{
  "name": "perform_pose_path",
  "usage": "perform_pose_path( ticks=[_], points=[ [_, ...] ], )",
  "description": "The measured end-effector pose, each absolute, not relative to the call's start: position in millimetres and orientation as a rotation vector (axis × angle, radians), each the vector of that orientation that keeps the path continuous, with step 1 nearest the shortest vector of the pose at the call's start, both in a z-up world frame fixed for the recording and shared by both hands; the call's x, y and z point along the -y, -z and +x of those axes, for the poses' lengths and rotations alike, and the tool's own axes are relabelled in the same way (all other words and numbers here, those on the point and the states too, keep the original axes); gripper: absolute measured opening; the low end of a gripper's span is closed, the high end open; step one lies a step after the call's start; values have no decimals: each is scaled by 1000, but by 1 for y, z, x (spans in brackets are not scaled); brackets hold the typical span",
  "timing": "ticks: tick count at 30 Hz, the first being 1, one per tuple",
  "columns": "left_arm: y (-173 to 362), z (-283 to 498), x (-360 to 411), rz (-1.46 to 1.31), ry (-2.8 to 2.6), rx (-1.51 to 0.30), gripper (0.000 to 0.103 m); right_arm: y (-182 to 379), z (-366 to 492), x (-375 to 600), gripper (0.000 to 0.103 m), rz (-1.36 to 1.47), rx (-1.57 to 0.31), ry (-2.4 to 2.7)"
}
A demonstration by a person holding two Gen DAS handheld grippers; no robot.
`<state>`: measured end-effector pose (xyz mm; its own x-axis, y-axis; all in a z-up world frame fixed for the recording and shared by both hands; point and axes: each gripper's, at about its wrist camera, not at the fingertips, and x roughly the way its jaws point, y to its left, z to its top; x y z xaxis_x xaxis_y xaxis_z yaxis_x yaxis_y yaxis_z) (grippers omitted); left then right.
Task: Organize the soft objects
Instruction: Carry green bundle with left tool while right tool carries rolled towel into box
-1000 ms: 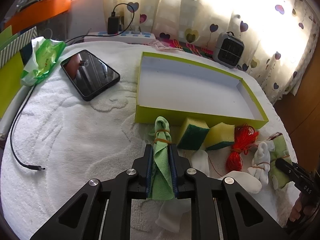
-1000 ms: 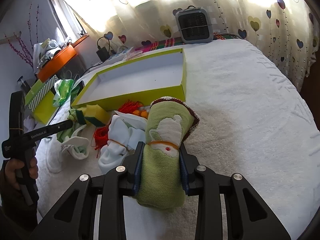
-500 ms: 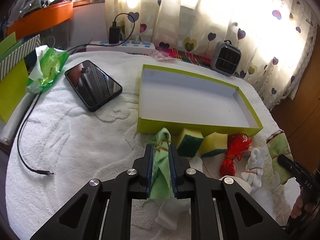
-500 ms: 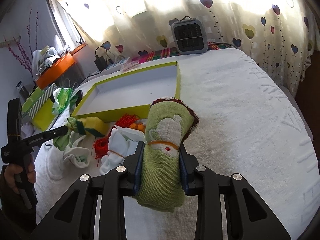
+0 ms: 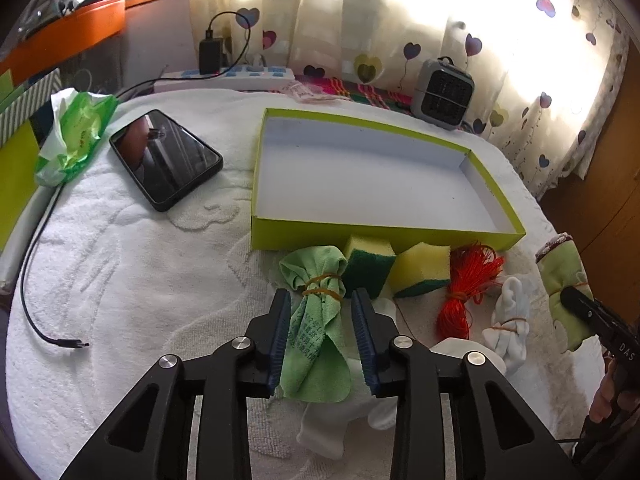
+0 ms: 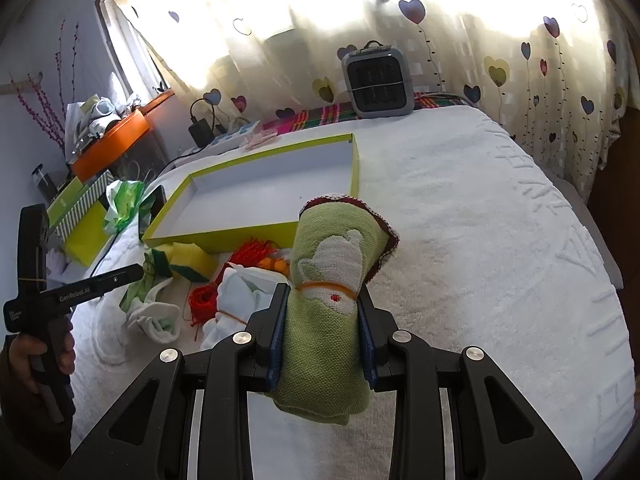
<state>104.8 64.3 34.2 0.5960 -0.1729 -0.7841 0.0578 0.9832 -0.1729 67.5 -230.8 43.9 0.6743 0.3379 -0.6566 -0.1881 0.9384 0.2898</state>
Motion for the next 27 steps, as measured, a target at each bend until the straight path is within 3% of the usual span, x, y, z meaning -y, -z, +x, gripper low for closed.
perform_pose_path(
  ticks=[11, 14, 17, 27],
  points=[
    [-25, 113, -60, -69, 93, -943, 29, -41, 70, 229, 32, 202, -789, -299],
    [-25, 112, -60, -61, 97, -935, 17, -40, 70, 228, 32, 201, -790, -301],
    [-28, 109, -61, -62, 98, -925, 13, -40, 69, 228, 32, 202, -788, -300],
    [-51, 100, -78, -117, 88, -859, 12, -45, 67, 227, 32, 200, -774, -298]
  ],
)
